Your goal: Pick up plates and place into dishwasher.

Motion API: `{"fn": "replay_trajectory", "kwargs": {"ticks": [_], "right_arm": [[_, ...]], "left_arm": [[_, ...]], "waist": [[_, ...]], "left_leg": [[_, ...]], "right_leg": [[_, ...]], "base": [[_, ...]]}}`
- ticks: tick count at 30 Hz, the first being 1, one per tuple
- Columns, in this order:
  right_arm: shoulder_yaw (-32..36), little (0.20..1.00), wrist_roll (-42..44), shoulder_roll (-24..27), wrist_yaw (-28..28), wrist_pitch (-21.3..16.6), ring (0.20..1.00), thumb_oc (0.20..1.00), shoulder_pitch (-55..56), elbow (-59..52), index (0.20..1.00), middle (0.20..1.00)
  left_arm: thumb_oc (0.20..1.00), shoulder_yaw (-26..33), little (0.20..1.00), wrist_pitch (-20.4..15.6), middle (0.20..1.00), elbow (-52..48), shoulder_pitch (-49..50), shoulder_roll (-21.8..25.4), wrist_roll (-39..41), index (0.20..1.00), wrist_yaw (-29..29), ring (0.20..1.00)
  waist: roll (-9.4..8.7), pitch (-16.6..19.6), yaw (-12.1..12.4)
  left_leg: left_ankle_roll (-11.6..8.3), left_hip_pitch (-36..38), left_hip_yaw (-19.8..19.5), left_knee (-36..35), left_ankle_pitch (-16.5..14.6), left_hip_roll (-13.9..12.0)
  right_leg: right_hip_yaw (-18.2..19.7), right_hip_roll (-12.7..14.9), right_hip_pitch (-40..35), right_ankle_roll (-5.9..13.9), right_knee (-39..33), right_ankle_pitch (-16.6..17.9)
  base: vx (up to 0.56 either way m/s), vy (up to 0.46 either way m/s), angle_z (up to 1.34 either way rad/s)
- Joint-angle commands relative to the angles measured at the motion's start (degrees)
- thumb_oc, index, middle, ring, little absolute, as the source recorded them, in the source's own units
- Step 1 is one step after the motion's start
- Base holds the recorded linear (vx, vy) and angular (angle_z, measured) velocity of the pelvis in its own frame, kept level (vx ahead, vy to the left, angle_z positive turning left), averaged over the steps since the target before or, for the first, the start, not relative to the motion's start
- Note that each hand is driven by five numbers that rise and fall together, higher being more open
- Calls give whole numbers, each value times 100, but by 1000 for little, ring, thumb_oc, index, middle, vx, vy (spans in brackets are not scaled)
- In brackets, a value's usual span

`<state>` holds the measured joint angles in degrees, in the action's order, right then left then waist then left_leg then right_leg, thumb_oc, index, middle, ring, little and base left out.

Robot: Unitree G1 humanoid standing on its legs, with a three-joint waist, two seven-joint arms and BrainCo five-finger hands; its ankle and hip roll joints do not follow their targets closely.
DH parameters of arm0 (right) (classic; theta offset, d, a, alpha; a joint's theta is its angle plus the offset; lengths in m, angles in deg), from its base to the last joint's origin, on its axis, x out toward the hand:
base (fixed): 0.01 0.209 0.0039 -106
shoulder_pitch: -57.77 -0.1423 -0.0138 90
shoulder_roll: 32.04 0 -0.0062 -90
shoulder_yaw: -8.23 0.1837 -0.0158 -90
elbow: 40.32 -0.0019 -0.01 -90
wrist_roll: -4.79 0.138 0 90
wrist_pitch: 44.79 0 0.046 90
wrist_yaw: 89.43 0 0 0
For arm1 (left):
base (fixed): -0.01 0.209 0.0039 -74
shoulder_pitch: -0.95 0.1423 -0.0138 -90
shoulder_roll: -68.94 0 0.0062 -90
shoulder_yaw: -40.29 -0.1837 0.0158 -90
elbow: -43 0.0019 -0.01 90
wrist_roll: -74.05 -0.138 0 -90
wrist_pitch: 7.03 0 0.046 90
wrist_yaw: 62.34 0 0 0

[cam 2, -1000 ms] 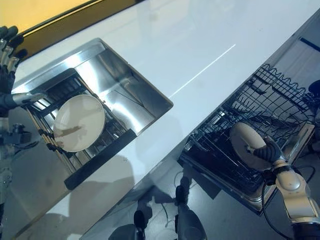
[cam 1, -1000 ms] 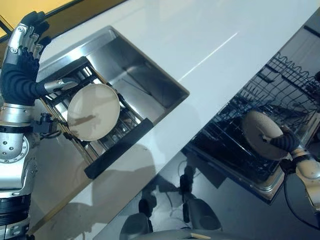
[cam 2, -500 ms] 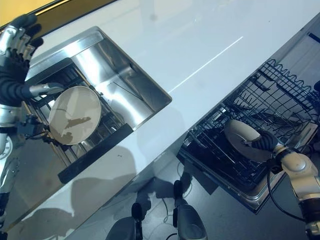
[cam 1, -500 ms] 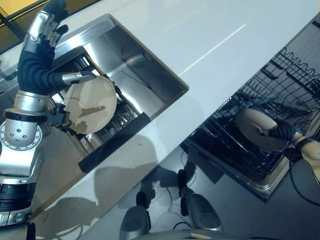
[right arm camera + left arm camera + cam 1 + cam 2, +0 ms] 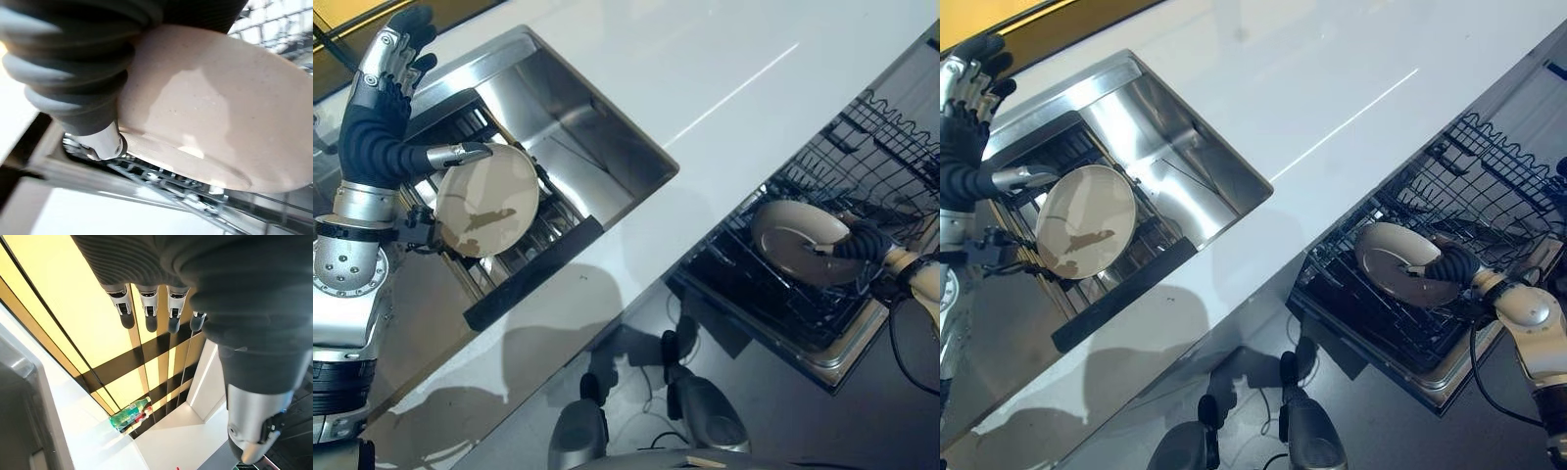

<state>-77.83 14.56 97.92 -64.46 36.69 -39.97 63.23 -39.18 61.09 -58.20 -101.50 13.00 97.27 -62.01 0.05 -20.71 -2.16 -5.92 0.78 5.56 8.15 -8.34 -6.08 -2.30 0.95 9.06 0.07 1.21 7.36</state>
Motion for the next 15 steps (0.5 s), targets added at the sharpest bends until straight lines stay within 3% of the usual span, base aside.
{"fn": "replay_trajectory", "kwargs": {"ticks": [1,6,15], "right_arm": [[346,200,268,322,137,-365,200,200,241,-299,200,200],[436,200,-58,267,717,-101,200,200,641,-353,200,200],[-354,200,-266,108,750,206,200,200,562,101,200,200]], "left_arm": [[1000,243,1000,-277,1000,155,326,51,50,1000,-120,1000],[1000,333,1000,-176,1000,170,492,-37,107,1000,-278,1000],[1000,-4,1000,-88,1000,184,281,3,21,1000,-158,1000]], "waist": [[-147,662,48],[-161,769,50],[-104,569,81]], "left_leg": [[67,-843,-333,158,627,6],[77,-698,-293,145,582,41],[91,-711,-332,159,635,88]], "right_leg": [[-318,192,-428,208,628,-1158],[-268,225,-581,249,581,-1162],[-192,276,-592,294,582,-1104]], "base": [[126,60,0],[118,48,-2],[19,6,0]]}}
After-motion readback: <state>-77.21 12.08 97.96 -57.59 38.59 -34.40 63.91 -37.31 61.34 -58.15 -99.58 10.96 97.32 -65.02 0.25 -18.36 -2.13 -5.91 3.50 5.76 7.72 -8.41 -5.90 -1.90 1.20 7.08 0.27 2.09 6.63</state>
